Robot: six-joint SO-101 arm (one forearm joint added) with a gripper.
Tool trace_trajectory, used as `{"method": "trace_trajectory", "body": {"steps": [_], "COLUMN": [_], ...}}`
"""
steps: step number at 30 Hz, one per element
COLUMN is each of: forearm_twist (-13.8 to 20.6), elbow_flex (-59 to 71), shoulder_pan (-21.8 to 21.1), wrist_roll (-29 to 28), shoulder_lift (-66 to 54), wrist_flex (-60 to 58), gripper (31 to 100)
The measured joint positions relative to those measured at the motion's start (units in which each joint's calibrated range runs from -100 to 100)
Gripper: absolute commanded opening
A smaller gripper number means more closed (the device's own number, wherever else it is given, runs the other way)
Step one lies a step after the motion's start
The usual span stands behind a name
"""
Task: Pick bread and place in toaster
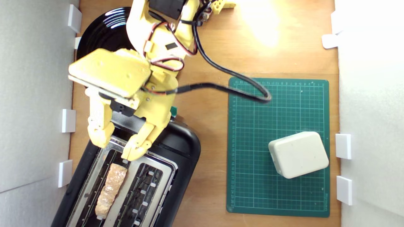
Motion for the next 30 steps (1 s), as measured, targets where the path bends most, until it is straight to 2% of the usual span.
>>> {"method": "trace_trajectory", "body": {"steps": [5,7,10,12,17,21,24,30], "forearm_twist": [-1.78,-2.67,-3.11,-3.91,-2.93,-4.09,-4.09,-4.09], "elbow_flex": [0.0,0.0,1.11,1.76,9.43,18.12,25.43,44.2], "shoulder_pan": [-0.37,-0.37,-3.11,-6.41,-11.9,-18.22,-23.16,-32.31], "wrist_roll": [-3.42,-6.52,-10.97,-14.28,-21.79,-26.65,-28.67,-29.24], "shoulder_lift": [-6.38,-9.24,-13.27,-15.2,-21.34,-27.22,-31.67,-41.66], "wrist_flex": [-5.59,-6.02,-6.19,-6.36,-6.36,-6.36,-6.36,-6.36], "gripper": [68.4,68.3,68.3,68.3,68.2,68.2,68.1,68.1]}}
